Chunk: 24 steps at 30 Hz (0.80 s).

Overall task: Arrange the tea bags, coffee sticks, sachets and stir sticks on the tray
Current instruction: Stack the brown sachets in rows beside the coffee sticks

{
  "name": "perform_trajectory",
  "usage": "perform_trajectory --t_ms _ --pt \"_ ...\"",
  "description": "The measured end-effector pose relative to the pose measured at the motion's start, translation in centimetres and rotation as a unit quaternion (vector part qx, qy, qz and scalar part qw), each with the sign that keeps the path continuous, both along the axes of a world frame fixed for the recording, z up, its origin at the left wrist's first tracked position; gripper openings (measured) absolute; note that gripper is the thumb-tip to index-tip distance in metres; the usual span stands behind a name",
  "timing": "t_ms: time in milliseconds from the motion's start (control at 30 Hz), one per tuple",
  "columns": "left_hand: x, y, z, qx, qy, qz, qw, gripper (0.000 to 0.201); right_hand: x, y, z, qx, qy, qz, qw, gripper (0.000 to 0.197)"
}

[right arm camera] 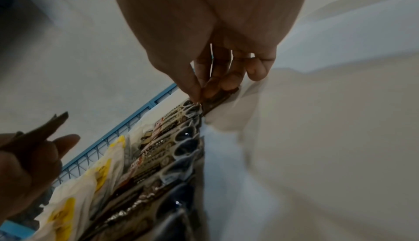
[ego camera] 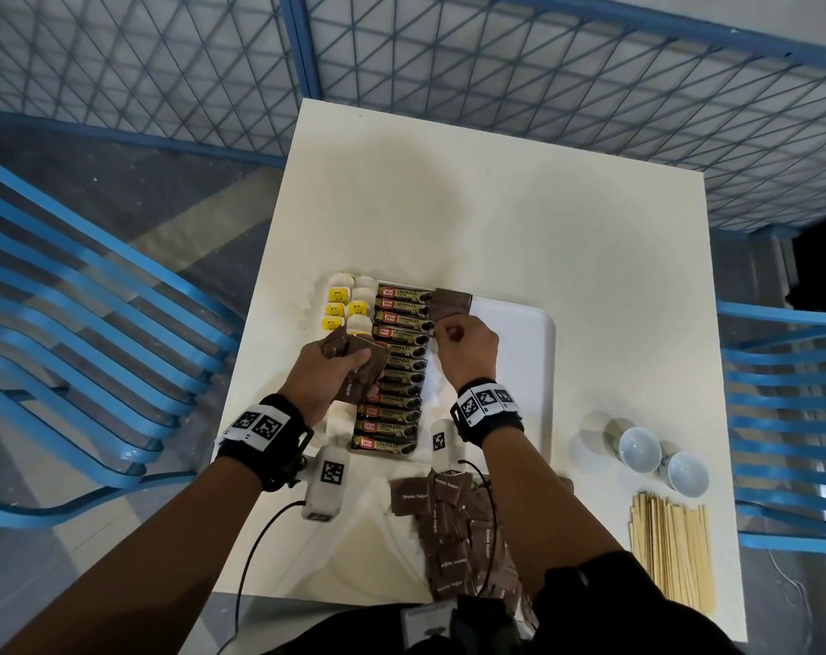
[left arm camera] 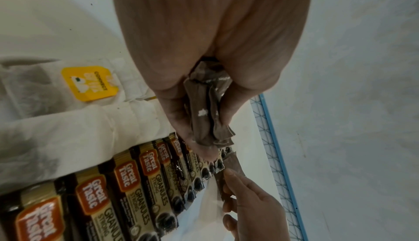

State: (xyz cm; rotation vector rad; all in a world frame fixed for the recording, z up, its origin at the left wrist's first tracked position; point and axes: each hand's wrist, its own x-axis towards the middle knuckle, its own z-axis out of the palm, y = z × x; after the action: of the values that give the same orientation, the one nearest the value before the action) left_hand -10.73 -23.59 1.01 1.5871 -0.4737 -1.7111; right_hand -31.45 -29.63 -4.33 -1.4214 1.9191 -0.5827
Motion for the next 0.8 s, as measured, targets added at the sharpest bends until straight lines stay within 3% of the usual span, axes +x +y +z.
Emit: perform_trajectory --t_ms 200,333,500,667,800 --pt "-0.4 0.0 -0.1 0.002 0.002 0.013 1.000 0.016 0.1 0.0 0.0 0.002 -0.009 0.013 1.000 0.007" --pt "-0.6 -0.2 0.3 -0.005 0.000 0.017 1.000 0.018 -0.1 0.0 0.4 -0.019 -0.015 -0.023 0.999 0.009" --pt "-1.0 -0.9 0.8 -0.010 -0.005 0.030 0.999 0.020 1.0 1.0 3.3 -0.026 -0.110 0.037 0.993 0.013" --pt "-1.5 -1.1 1.1 -0.025 -0.013 0.017 0.999 0.028 2.4 1.4 5.4 0.051 -0.210 0.153 0.964 0.023" --pt "-1.7 -0.8 1.5 -0.027 0.016 0.019 0.999 0.028 2.3 1.2 5.5 0.043 -0.224 0.105 0.968 0.015"
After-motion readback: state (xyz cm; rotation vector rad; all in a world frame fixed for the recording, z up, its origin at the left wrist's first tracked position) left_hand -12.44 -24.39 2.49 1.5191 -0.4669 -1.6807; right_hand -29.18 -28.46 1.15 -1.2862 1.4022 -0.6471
